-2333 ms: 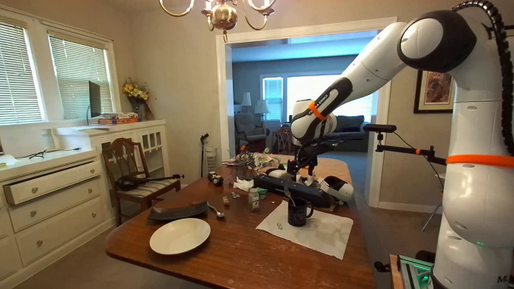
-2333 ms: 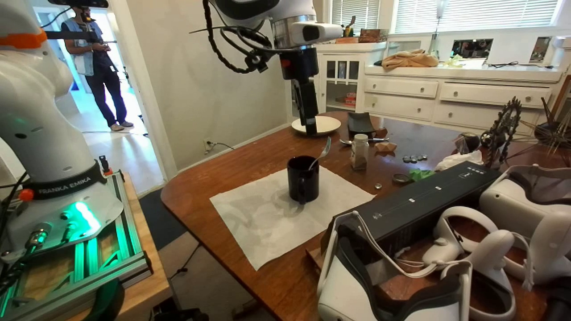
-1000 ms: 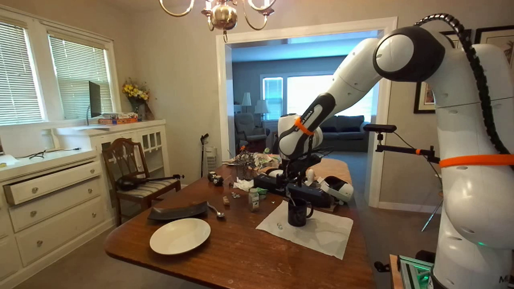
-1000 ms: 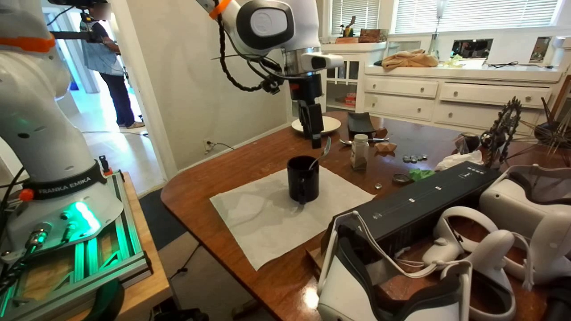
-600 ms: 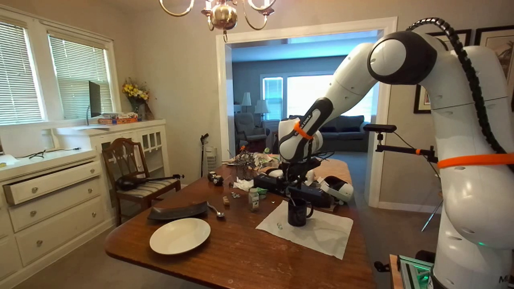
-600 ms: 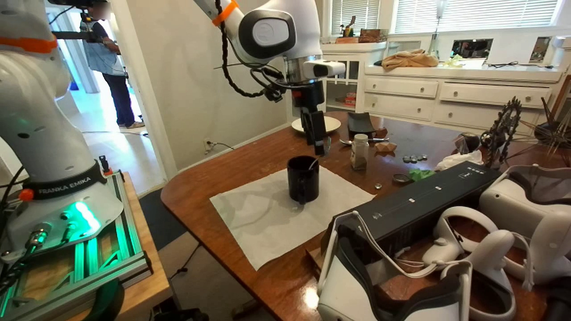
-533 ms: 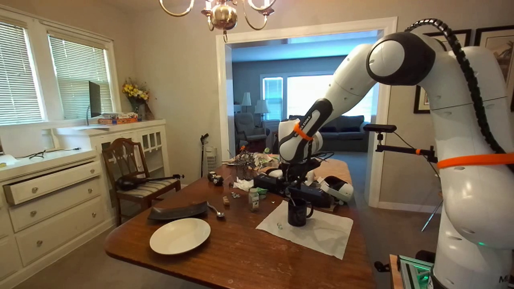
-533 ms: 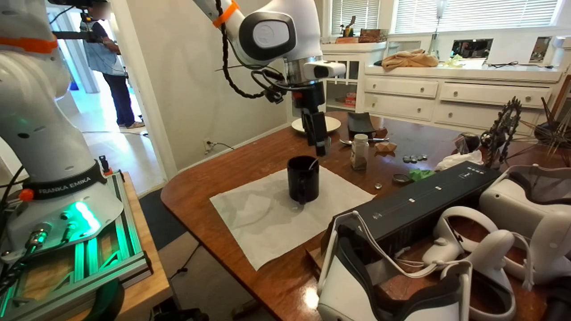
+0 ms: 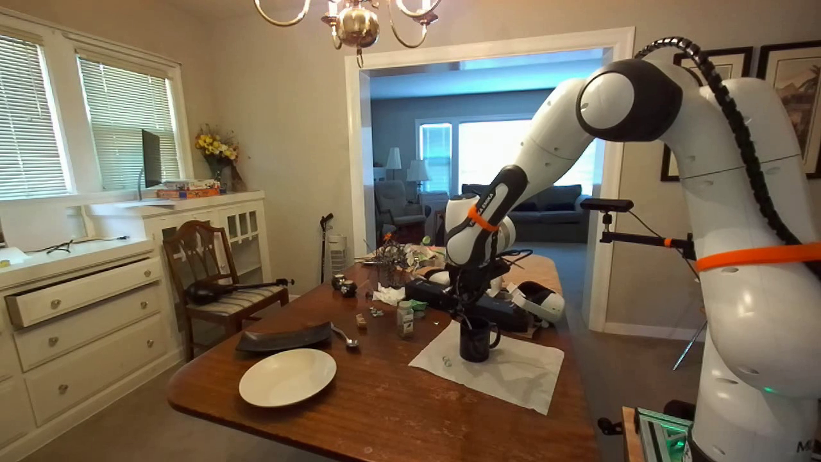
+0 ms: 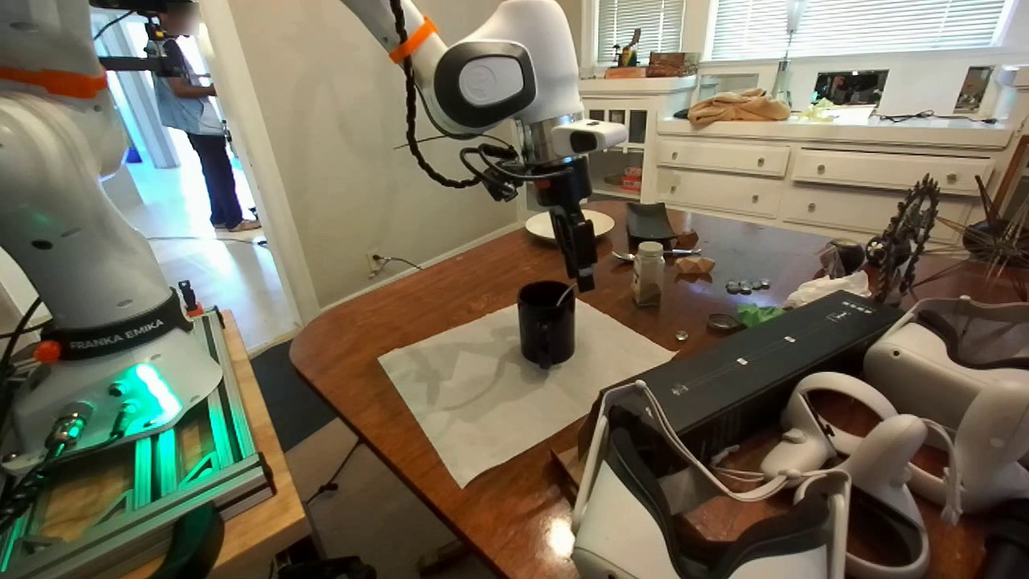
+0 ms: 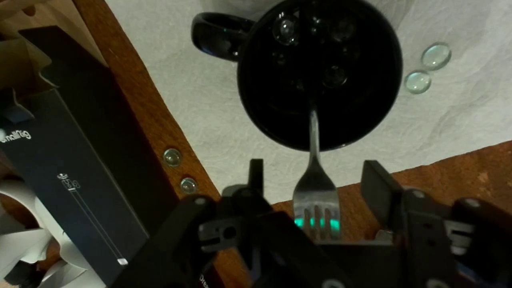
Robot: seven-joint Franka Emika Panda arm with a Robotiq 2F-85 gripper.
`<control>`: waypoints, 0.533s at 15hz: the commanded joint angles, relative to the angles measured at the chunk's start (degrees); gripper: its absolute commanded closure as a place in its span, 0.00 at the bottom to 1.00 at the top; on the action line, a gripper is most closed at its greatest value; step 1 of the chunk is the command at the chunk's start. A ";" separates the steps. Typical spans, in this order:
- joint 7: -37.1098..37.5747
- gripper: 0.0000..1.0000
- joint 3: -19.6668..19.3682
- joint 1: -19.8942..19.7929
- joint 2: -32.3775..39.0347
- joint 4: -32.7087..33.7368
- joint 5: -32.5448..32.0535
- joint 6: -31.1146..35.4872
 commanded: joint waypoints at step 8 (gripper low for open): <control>-0.82 0.93 -1.08 0.75 -2.86 -3.33 0.08 2.62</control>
